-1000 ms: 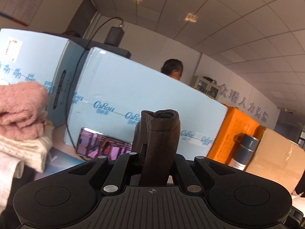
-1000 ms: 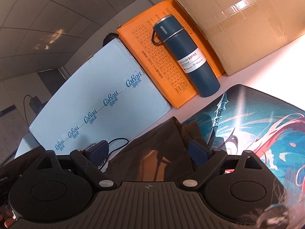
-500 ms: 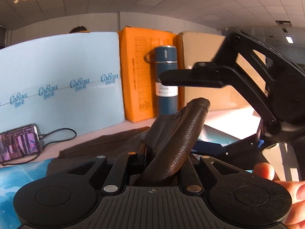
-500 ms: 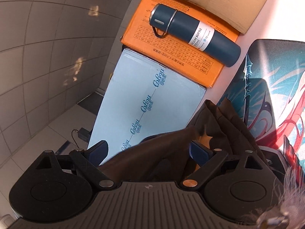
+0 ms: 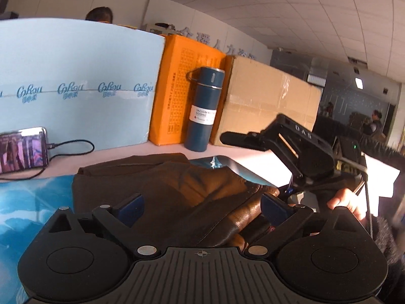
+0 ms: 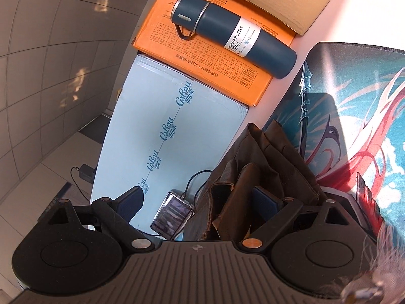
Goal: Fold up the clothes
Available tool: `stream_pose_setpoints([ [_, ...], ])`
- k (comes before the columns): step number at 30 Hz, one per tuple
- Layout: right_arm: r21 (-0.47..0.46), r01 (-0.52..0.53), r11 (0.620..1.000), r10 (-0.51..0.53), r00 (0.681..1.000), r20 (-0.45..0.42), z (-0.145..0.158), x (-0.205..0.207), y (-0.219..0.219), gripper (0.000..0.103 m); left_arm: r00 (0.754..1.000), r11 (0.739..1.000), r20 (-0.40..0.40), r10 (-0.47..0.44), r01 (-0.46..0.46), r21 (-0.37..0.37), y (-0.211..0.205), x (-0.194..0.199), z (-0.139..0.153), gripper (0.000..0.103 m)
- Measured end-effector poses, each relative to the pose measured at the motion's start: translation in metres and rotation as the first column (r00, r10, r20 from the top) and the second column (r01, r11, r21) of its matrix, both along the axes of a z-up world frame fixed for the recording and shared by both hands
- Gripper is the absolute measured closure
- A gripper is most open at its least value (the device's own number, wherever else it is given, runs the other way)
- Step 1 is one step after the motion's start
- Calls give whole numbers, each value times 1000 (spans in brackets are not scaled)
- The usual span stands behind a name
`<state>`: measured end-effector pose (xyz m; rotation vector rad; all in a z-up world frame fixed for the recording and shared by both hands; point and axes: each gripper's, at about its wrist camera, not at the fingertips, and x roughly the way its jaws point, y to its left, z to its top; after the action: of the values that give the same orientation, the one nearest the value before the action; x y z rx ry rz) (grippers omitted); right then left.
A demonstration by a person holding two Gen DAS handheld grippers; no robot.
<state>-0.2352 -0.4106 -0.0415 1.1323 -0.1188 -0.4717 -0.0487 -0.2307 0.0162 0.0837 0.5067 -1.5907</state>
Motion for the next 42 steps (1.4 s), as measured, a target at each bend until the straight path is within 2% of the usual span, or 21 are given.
stream_pose_setpoints([
  [2,-16,5,1000,-6,1000,-20,1,2,2,11,990,995,-96,100,-100,0,7,21,-4,0],
  [4,-62,31,998,-35,998,-60,5,4,7,20,960,974,-166,225,-223,29,11,42,-12,0],
  [5,-97,46,994,-54,995,-84,7,5,10,25,956,971,-169,238,-231,60,9,47,-17,0],
  [7,-177,87,980,-112,984,-138,12,8,19,54,949,962,-174,263,-244,123,5,56,-28,0],
  [10,-330,143,933,-222,950,-219,22,14,35,58,951,967,-205,231,-202,152,-1,61,-41,0],
  [12,-412,175,894,-298,920,-254,26,17,44,56,953,966,-201,227,-194,173,-2,62,-44,0],
  [14,-483,191,855,-357,891,-280,30,19,53,46,954,965,-197,225,-191,178,-1,62,-46,0],
  [16,-505,161,848,-349,887,-304,31,20,54,34,959,966,-181,217,-185,180,1,58,-45,0],
  [17,-505,130,853,-338,876,-345,30,24,53,31,963,967,-168,210,-179,182,0,56,-46,0],
  [20,-465,48,884,-306,812,-497,23,39,51,26,972,968,-143,187,-157,194,-2,51,-48,0],
  [21,-438,38,898,-294,792,-534,19,43,49,22,974,969,-139,180,-151,197,-3,50,-48,0],
  [23,-382,20,924,-266,750,-605,11,50,45,20,977,970,-124,174,-148,195,-4,47,-49,0],
  [25,-357,19,934,-261,719,-644,6,54,44,13,979,971,-119,167,-142,193,-4,45,-49,0],
  [28,-351,68,934,-286,732,-619,6,46,48,13,980,973,-127,153,-128,190,-3,44,-49,0],
  [30,-311,135,941,-303,746,-593,8,32,53,13,975,973,-148,163,-135,185,-2,47,-49,0],
  [32,-239,184,954,-291,767,-572,10,19,59,13,970,973,-169,173,-142,181,0,50,-49,0],
  [36,-81,215,973,-227,842,-489,19,-6,78,6,961,972,-192,196,-164,170,4,54,-48,0],
  [38,-3,223,975,-201,869,-453,21,-13,84,4,960,969,-193,200,-165,185,2,55,-50,0],
  [42,139,196,971,-129,913,-387,17,-12,83,4,971,968,-138,194,-167,187,-1,48,-50,0],
])
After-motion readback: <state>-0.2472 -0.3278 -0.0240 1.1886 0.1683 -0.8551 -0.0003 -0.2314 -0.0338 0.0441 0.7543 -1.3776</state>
